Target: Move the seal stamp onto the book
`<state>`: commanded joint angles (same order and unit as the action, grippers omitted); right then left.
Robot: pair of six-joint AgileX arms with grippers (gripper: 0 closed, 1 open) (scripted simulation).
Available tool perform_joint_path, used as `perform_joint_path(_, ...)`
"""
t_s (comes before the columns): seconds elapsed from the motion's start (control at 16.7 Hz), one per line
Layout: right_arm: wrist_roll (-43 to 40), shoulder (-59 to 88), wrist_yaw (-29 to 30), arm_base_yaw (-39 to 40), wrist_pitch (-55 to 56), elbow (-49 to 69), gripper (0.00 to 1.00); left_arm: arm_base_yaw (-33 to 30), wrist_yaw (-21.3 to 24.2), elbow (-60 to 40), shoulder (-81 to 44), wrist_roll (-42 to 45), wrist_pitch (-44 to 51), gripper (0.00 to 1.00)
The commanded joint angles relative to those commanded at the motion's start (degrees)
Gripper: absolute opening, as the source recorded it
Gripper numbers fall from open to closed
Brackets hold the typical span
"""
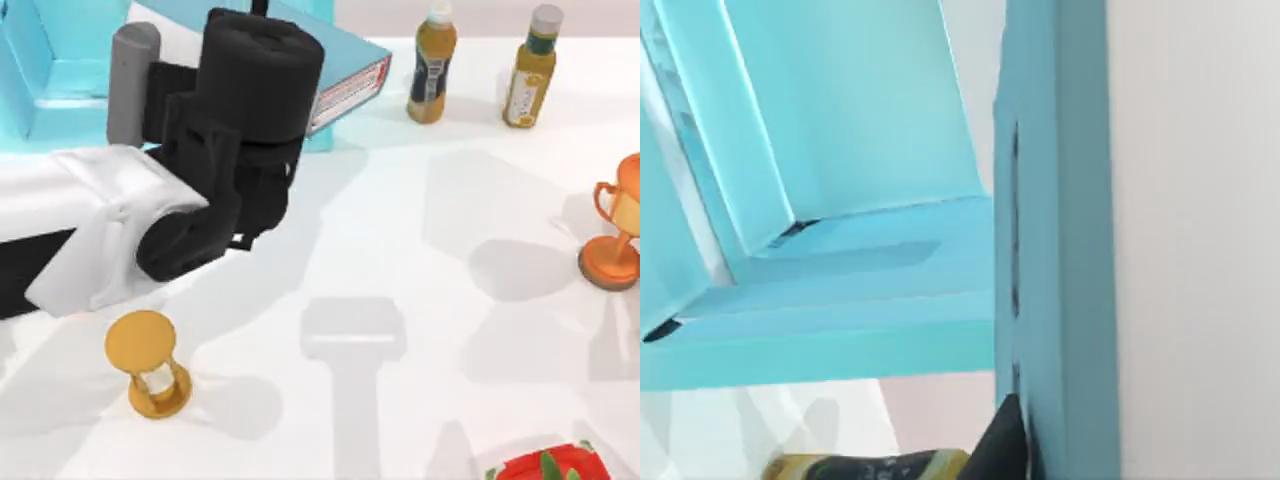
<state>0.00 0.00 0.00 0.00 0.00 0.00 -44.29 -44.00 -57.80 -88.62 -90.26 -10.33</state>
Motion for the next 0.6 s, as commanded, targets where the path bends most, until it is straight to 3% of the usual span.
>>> perform_joint_path(0.3, 0.0, 0.0, 0.0, 0.0, 0.0, 0.0, 1.00, -8.8, -10.3, -7.9, -12.0, -25.4, 6.0, 0.00)
perform_joint_path(0.6, 0.0, 0.0, 0.0, 0.0, 0.0, 0.0, 1.00, -15.8, -19.6, -15.9, -23.7, -40.8, 12.2, 0.00)
